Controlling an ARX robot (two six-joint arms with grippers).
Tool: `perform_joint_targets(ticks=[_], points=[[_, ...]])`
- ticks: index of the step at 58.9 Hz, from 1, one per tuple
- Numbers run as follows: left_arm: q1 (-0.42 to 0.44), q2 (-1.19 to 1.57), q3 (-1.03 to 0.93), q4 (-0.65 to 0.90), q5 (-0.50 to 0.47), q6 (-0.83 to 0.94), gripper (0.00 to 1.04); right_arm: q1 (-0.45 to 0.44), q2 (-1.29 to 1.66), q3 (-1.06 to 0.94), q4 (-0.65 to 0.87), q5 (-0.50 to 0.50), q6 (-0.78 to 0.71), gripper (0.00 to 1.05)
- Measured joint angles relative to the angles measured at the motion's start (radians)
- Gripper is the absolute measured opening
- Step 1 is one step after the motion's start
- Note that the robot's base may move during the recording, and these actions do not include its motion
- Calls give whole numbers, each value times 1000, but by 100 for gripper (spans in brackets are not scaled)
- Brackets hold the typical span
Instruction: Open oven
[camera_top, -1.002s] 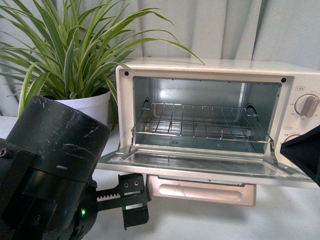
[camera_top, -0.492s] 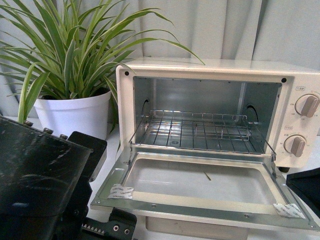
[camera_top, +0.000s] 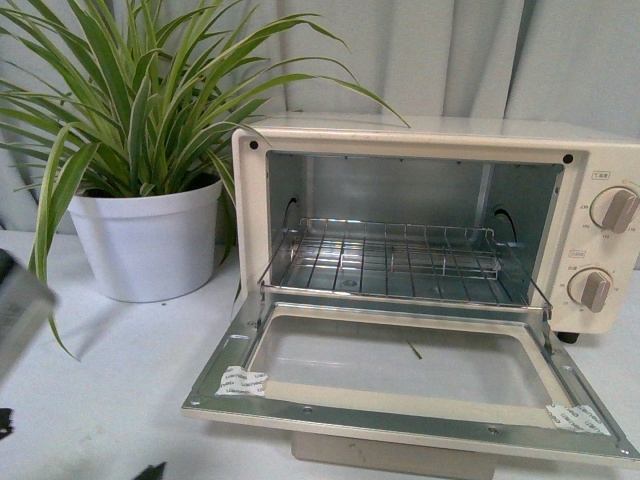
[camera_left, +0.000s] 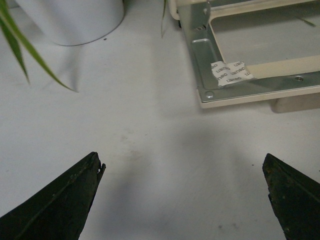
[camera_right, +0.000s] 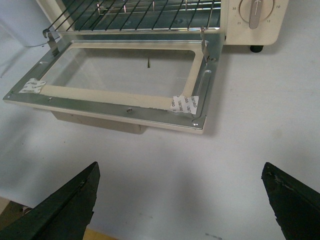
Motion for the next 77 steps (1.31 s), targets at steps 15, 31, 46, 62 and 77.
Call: perform_joint_targets(ticks=[15, 31, 46, 62, 77], points=[[23, -457, -129, -206, -59, -9, 98, 23, -332, -92, -153, 66, -27, 95], [3, -807, -180, -441, -129, -40, 98, -37, -434, -154, -87, 36, -19, 95], [6, -823, -183, -447, -128, -61, 98, -13, -453, -171, -38, 90, -35, 92], [226, -1008, -257, -360, 90, -28, 49, -98, -525, -212, 50, 161, -145, 40], [414, -1067, -258, -417, 268, -23, 4, -219, -532, -212, 44, 75, -154, 1]])
